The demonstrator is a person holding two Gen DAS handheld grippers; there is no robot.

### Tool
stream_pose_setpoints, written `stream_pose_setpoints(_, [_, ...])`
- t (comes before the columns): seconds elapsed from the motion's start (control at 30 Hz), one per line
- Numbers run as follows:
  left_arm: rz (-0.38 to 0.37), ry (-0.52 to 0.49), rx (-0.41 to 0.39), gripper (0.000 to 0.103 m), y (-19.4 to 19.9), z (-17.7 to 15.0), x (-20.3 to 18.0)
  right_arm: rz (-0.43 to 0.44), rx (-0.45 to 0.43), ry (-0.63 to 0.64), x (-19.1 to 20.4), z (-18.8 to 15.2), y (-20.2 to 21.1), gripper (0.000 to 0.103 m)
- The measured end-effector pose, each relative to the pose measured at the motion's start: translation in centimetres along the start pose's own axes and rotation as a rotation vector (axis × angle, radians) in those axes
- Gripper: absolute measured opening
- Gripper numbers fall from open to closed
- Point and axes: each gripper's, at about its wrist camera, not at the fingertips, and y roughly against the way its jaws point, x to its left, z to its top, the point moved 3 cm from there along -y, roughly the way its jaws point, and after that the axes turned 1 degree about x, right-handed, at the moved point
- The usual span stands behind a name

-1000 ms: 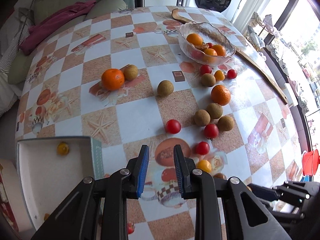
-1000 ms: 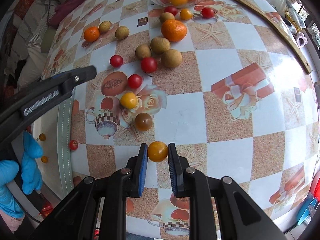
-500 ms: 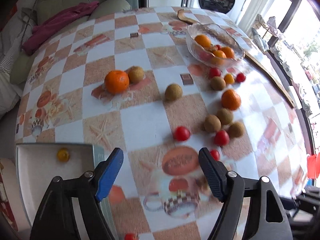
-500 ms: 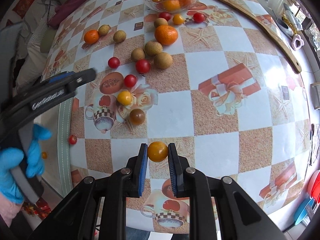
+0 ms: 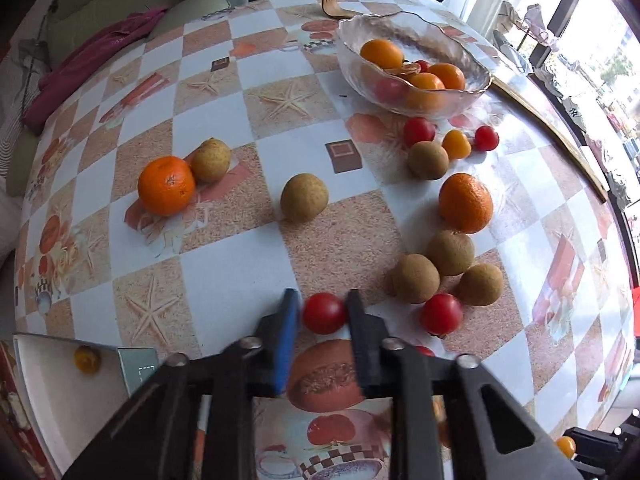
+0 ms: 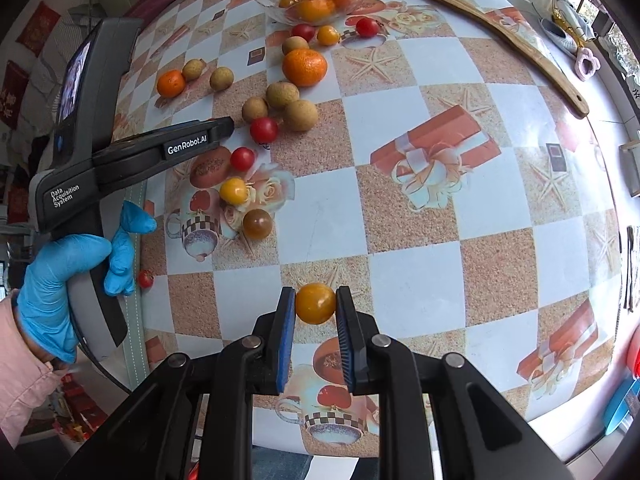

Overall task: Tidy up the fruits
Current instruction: 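Close the left gripper on a red cherry tomato while the right gripper holds its yellow tomato, then carry both tomatoes into the white tray and open both grippers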

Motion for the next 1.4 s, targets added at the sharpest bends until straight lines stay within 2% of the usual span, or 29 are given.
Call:
stream_pose_setpoints(0.07, [-0.04,0.023,-0.001,0.023,0.5,-0.1,0.3,0.0,-0.003,0.004,0.0,0.1,0.2,0.022])
stream_pose_setpoints(0.4, [-0.057,0.083,-0.083,0.023,6.4,-2.7,2.7,0.01,-0.027,0.061,2.0,1.5,1.5,0.022])
stream_pose_setpoints(0.63, [-0.027,0.169,-0.122,0.023,9.7,-5.4,7.1,0.029,-0.033,0.122,5.6,2.5,1.8,0.022])
stream_pose_setpoints(0.87, [0.027,0.256,-0.129,0.023,11.8,-9.5,12.1,0.047,-0.023,0.216,11.0,3.0,1.2,0.022])
stream_pose_setpoints(1.13, [0.061,0.351,-0.085,0.023,11.7,-14.7,16.3,0.082,0.014,0.326,17.8,3.1,-0.8,0.022])
stream_pose_setpoints(1.4, [0.06,0.398,-0.019,0.023,9.2,-17.6,17.7,0.095,0.069,0.393,23.0,3.5,-4.3,0.022])
